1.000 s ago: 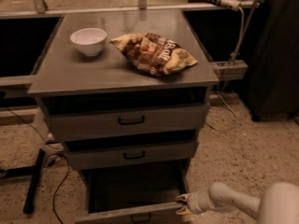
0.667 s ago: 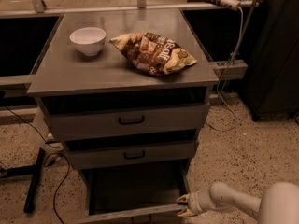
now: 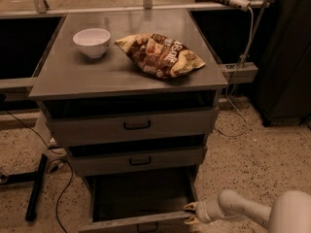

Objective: Open bottom drawer

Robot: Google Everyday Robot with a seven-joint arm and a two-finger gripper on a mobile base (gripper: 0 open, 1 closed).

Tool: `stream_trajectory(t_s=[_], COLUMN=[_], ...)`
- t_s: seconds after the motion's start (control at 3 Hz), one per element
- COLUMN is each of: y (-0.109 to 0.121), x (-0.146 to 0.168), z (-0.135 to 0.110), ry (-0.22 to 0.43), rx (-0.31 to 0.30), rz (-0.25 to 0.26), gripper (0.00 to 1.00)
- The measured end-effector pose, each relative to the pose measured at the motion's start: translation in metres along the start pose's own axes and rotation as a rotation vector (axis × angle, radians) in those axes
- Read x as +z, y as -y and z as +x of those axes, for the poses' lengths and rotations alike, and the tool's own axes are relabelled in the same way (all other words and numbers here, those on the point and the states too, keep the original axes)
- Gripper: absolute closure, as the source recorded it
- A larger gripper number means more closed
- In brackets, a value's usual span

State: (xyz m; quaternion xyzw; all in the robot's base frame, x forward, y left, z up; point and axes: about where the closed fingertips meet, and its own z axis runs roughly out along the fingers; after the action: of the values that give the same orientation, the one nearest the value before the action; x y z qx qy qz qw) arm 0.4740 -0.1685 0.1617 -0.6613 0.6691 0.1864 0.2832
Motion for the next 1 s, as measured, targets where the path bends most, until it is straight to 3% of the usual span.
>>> stream_trajectory(t_s=[0.33,0.67,1.0], y=[-0.003,-0.021,-0.020], x=[-0.002,-0.003,-0.004], z=[0.002,0.010,0.009], ry=[0.006,0.024,0.024], rx=[0.007,0.024,0.024], rz=[-0.002,-0.014,-0.014], gripper=[0.38,0.60,0.84])
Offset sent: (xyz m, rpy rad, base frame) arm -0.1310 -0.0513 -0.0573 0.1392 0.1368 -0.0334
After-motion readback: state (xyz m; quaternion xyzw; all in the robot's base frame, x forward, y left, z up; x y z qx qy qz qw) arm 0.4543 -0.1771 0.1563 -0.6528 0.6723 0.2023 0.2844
